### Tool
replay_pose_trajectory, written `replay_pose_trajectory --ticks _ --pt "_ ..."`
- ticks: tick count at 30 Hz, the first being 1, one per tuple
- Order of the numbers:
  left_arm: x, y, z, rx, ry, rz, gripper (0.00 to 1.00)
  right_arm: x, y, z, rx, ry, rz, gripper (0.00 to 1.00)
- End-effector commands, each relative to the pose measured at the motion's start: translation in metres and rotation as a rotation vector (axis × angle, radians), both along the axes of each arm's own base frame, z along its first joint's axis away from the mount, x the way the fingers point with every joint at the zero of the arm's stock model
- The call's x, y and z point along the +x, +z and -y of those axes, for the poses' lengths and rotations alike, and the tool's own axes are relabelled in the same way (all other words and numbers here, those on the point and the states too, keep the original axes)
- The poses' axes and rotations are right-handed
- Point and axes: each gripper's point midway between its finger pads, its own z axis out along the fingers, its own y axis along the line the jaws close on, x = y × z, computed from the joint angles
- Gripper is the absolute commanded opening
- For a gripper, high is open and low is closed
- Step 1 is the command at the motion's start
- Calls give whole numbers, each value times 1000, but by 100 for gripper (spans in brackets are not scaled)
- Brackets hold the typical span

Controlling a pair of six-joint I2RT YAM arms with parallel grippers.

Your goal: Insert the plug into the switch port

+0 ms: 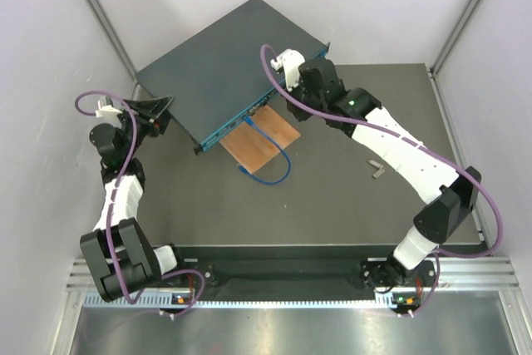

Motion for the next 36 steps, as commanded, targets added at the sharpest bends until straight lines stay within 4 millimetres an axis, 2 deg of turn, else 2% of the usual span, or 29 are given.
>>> replay_pose_trajectory --ticks 1,6,15,22,36 --pt "-12 9 31 126 -99 98 0 6 25 -12 70 -13 32 0" --pt "-13 11 32 138 -99 102 0 9 23 -15 78 -14 10 0" --pt "-12 10 33 138 -99 98 0 -3 12 -10 66 -3 -34 0" --pt "-11 9 33 143 -98 98 0 2 7 -14 53 -1 -43 0" --pt "-14 8 34 149 -101 95 0 11 16 -22 70 -5 -31 0"
